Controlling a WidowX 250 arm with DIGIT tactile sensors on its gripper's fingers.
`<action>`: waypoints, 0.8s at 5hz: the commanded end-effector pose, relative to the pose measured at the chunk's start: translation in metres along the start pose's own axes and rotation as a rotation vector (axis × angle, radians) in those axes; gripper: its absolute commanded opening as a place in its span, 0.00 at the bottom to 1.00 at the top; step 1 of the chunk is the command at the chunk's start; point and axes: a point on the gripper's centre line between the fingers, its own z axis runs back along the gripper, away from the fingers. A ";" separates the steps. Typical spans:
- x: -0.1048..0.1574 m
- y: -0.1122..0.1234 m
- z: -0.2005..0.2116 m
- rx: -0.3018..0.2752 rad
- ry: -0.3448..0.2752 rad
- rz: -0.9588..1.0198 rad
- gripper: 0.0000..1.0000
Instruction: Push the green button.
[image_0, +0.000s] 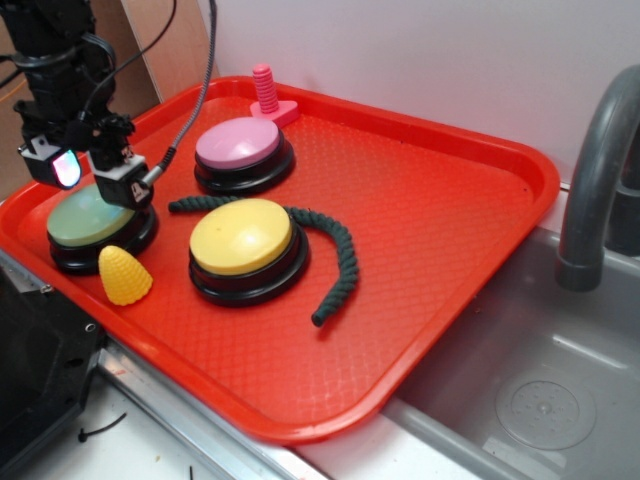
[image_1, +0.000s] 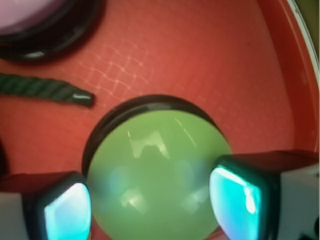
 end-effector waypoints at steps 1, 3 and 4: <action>0.006 0.000 -0.017 -0.003 0.002 0.017 1.00; 0.008 0.005 -0.004 -0.021 0.024 0.035 1.00; 0.008 0.007 0.016 -0.019 -0.013 0.062 1.00</action>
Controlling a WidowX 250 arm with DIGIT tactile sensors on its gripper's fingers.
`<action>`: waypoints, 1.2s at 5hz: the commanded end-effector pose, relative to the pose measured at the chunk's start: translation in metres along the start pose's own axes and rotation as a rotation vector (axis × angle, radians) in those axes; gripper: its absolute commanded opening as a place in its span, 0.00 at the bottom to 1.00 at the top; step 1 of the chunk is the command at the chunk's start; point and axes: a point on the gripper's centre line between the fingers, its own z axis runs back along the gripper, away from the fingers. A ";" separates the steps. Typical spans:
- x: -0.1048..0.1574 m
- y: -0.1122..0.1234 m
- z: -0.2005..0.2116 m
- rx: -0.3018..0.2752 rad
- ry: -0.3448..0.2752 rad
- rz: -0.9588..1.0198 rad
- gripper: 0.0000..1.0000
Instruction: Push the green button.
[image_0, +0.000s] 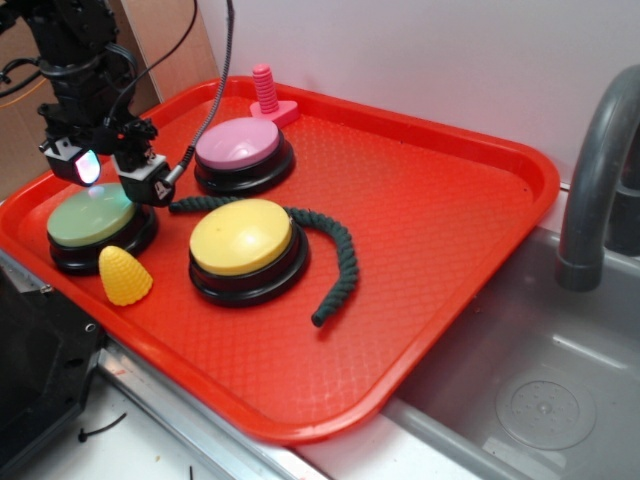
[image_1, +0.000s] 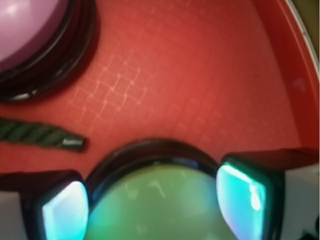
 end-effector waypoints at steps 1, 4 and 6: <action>-0.003 0.010 0.039 -0.036 -0.101 0.064 1.00; 0.001 0.008 0.063 -0.010 -0.029 0.088 1.00; 0.001 0.003 0.078 -0.017 -0.043 0.089 1.00</action>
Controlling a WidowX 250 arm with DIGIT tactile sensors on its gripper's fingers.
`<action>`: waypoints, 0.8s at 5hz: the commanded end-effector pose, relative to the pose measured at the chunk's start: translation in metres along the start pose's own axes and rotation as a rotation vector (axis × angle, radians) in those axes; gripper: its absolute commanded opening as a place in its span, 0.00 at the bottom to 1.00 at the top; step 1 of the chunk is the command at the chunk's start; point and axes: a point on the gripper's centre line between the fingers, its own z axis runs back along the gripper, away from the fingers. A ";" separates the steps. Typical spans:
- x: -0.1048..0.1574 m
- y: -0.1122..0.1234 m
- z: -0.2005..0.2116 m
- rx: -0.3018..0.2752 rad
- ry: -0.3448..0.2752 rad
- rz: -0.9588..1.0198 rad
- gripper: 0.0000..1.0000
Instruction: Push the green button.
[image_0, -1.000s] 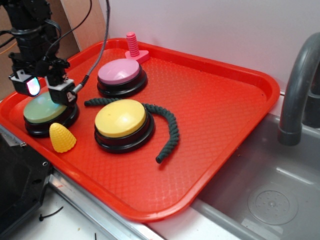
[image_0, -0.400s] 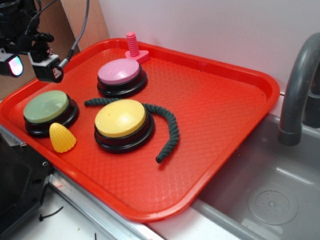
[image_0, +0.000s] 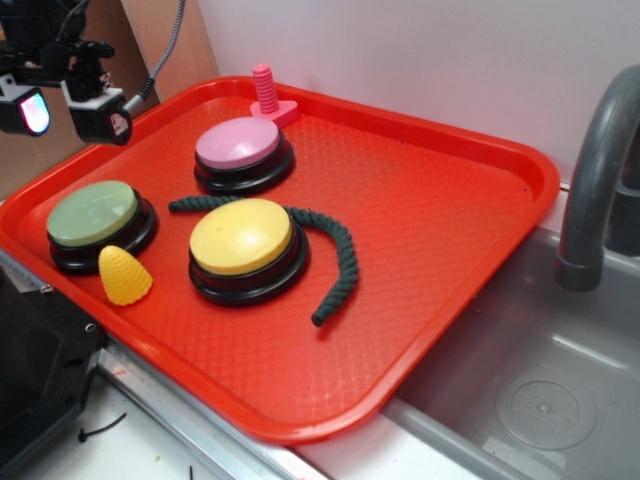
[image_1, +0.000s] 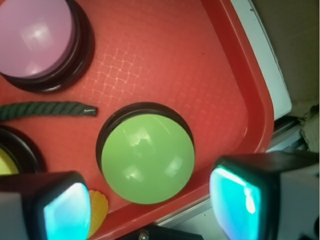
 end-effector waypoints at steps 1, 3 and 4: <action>0.008 -0.004 0.027 -0.012 -0.080 0.007 1.00; 0.006 -0.008 0.040 -0.028 -0.093 0.000 1.00; 0.003 -0.008 0.049 -0.044 -0.114 -0.001 1.00</action>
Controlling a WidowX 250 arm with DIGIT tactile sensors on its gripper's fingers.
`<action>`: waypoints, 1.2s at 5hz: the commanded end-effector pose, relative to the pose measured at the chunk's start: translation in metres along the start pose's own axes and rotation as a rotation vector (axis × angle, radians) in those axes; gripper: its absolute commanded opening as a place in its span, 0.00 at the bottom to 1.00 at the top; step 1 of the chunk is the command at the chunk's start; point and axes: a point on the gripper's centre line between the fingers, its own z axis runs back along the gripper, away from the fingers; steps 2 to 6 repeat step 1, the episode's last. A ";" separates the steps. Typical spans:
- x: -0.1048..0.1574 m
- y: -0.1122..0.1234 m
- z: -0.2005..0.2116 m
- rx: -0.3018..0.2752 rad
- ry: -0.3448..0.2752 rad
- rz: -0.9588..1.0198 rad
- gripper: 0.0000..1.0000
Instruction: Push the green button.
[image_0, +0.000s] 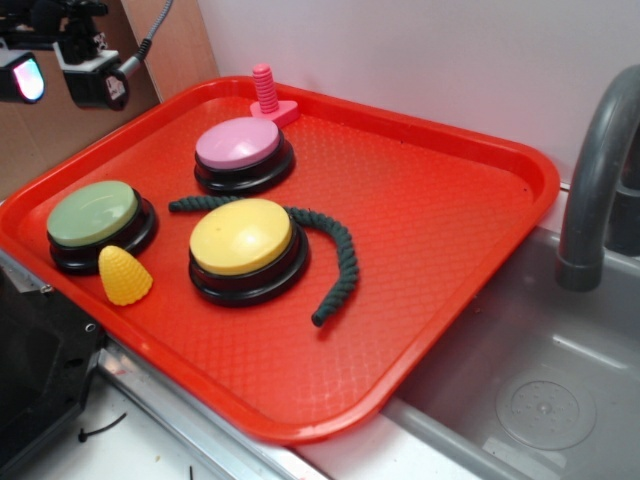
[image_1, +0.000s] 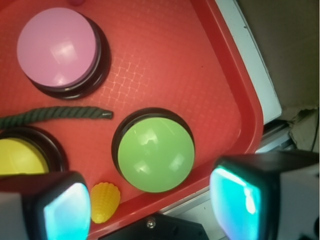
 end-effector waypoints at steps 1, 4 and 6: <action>0.001 0.000 0.028 -0.030 -0.114 -0.019 1.00; 0.001 0.000 0.028 -0.030 -0.114 -0.019 1.00; 0.001 0.000 0.028 -0.030 -0.114 -0.019 1.00</action>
